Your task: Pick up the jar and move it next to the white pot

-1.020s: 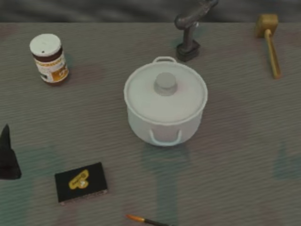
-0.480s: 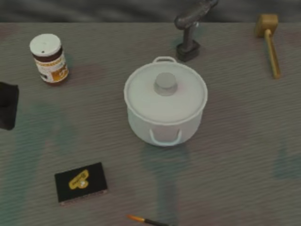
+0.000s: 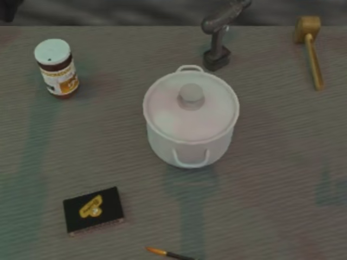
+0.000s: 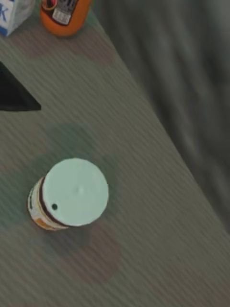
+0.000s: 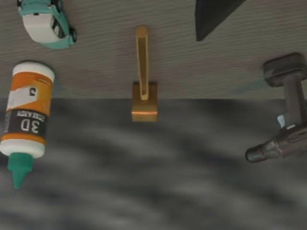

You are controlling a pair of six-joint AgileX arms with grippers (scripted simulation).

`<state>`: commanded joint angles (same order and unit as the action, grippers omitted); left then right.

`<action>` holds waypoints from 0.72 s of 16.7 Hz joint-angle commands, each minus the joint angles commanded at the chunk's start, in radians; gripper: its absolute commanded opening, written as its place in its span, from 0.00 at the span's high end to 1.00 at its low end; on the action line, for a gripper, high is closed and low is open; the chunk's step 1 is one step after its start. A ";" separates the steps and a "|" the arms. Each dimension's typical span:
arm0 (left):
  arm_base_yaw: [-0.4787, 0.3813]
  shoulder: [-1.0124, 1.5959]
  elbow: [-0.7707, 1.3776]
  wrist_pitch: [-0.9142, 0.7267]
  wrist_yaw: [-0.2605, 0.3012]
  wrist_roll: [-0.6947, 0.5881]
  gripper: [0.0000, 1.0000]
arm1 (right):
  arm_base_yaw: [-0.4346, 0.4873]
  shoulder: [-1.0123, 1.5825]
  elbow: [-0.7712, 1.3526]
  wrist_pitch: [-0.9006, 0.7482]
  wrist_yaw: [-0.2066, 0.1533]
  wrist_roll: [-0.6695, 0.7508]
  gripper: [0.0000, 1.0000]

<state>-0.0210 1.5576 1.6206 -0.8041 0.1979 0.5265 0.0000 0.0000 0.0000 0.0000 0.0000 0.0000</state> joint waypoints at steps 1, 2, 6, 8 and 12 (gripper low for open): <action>0.002 0.090 0.099 -0.038 0.005 0.030 0.00 | 0.000 0.000 0.000 0.000 0.000 0.000 0.00; 0.004 0.181 0.195 -0.077 0.010 0.058 0.00 | 0.000 0.000 0.000 0.000 0.000 0.000 0.00; 0.015 0.532 0.520 -0.236 0.022 0.155 0.00 | 0.000 0.000 0.000 0.000 0.000 0.000 0.00; 0.021 0.688 0.643 -0.311 0.024 0.192 0.00 | 0.000 0.000 0.000 0.000 0.000 0.000 0.00; 0.031 0.921 0.806 -0.432 0.025 0.242 0.00 | 0.000 0.000 0.000 0.000 0.000 0.000 0.00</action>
<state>0.0102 2.4785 2.4264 -1.2359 0.2230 0.7688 0.0000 0.0000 0.0000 0.0000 0.0000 0.0000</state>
